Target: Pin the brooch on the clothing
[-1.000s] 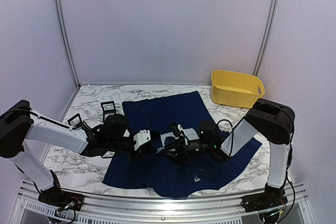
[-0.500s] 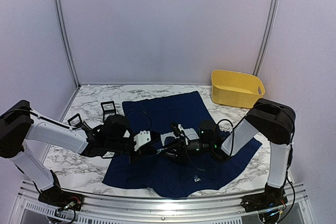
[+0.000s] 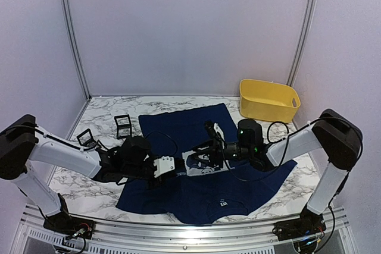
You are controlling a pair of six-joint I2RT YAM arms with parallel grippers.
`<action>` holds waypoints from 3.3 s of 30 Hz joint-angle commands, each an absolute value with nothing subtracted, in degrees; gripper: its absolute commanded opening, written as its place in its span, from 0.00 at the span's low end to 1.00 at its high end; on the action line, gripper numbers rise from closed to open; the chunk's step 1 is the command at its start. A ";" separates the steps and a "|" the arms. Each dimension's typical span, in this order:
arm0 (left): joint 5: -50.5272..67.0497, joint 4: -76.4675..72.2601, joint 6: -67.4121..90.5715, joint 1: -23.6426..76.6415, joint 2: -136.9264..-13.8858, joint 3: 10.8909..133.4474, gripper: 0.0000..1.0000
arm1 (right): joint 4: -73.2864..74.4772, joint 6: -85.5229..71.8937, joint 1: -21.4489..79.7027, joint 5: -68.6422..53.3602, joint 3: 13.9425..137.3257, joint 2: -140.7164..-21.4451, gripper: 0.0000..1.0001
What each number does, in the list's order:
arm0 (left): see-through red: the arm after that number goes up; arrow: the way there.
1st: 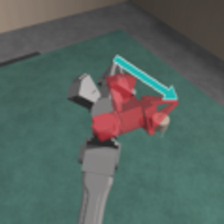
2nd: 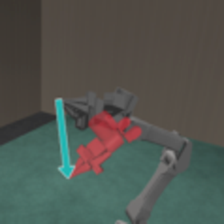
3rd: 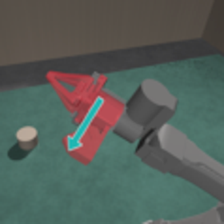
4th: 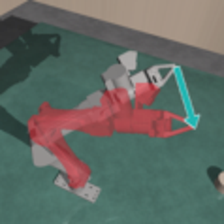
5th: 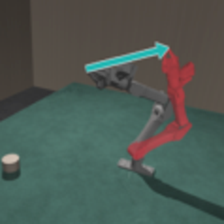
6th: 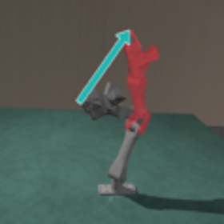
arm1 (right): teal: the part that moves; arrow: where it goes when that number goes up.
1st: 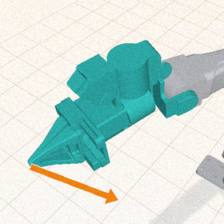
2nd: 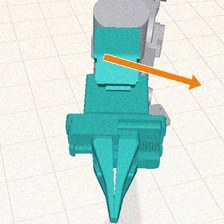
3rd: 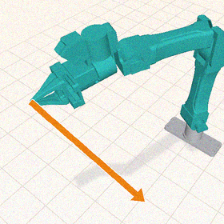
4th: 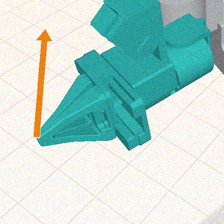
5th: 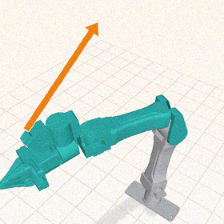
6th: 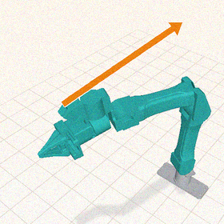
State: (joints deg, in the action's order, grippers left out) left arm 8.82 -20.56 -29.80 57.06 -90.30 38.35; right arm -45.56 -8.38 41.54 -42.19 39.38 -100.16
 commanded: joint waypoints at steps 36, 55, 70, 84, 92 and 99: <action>-12.78 6.87 3.01 42.38 -111.38 69.21 0.46 | 11.95 -4.45 25.83 -0.77 74.09 -117.51 0.00; -19.95 11.07 -4.25 35.77 -127.98 91.75 0.59 | 19.93 -0.30 23.02 1.38 103.40 -134.38 0.00; -26.62 5.28 12.28 35.56 -93.26 61.70 0.69 | 12.24 4.74 32.46 -5.06 88.09 -112.28 0.08; -25.12 11.89 33.75 15.81 -79.31 39.54 0.91 | 3.92 1.18 35.60 -12.90 77.24 -105.31 0.61; -25.44 11.34 32.28 11.87 -91.12 45.50 0.85 | 4.33 5.01 35.65 -9.34 73.68 -102.85 0.70; -25.81 9.37 32.22 10.72 -95.05 47.19 0.75 | 6.01 8.17 35.66 -8.98 75.82 -105.88 0.70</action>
